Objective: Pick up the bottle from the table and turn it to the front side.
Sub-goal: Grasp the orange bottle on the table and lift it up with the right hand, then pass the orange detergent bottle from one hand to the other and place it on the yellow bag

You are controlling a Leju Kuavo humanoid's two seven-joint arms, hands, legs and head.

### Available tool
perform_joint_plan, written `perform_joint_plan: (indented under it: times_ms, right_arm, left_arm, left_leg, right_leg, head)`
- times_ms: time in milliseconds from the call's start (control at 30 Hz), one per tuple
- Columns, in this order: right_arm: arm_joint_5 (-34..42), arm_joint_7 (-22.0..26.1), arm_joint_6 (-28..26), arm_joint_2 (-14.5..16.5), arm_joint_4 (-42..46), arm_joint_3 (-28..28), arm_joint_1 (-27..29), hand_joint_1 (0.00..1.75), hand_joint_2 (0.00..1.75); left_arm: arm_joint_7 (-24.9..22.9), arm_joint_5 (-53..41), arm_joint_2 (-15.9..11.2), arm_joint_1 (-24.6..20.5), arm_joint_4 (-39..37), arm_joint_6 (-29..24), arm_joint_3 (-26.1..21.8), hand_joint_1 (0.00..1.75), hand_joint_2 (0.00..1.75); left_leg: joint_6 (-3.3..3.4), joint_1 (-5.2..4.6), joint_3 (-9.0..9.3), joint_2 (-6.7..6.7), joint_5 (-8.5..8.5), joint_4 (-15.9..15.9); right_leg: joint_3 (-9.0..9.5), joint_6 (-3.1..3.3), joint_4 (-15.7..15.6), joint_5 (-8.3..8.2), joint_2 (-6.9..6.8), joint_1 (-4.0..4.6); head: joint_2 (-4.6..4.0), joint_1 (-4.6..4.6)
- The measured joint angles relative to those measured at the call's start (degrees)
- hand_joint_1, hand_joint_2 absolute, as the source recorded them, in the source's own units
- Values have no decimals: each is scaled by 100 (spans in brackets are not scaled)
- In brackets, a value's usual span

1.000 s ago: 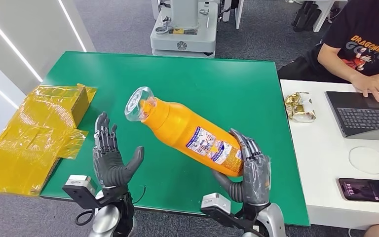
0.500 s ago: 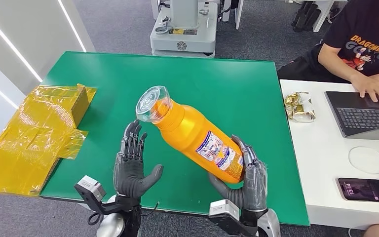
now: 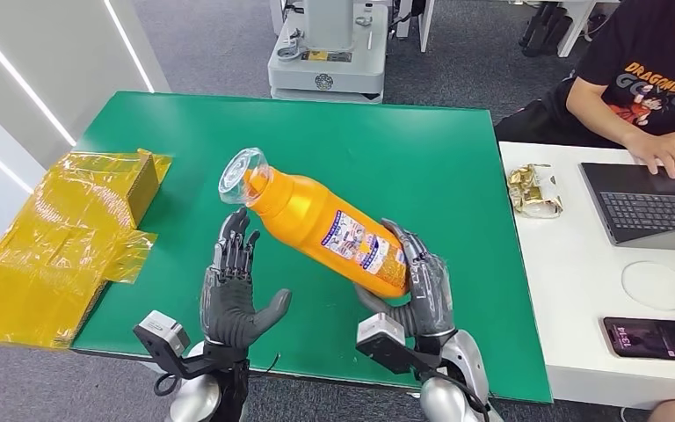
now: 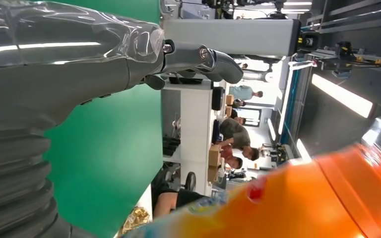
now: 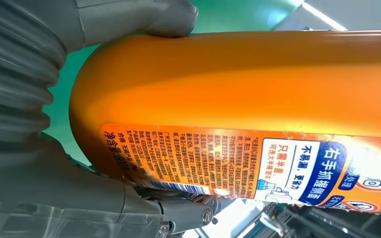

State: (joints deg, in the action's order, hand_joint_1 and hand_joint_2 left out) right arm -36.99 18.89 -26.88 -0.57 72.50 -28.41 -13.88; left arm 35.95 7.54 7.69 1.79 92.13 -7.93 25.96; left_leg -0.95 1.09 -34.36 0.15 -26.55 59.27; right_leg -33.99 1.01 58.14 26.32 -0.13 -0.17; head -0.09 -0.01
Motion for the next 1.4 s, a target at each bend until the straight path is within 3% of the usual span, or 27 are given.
perform_joint_plan:
  times_ms: [267, 433, 967, 1400]
  right_arm:
    - [125, 122, 553, 185, -1056, -354, -670, 175, 175]
    - [194, 296, 526, 340, -1617, -543, -960, 175, 175]
    - [202, 314, 637, 523, -2032, -822, -1167, 175, 175]
    - [14, -8, 1090, 607, -2240, -1060, -1289, 175, 175]
  left_arm:
    - [-118, 144, 10, -113, 0, 389, -28, 0, 175]
    - [-155, 192, 14, -116, 0, 600, -93, 0, 175]
    - [-248, 319, 24, -197, -158, 693, -172, 0, 175]
    - [66, -789, -95, -222, 77, -234, -696, 0, 175]
  left_leg:
    - [-2, 1, 1, 1, 1, 0]
    - [-4, 1, 1, 0, 3, -1]
    - [-4, 1, 1, 1, 3, 0]
    - [-5, 2, 2, 1, 3, -1]
  right_leg:
    - [-1, 0, 2, 0, 1, 0]
    - [-1, 0, 3, 0, 1, 0]
    - [-1, 1, 2, -1, 2, 0]
    - [-3, 1, 3, 0, 3, 1]
  head:
    - [0, -1]
    - [0, 0]
    - [0, 0]
    - [0, 0]
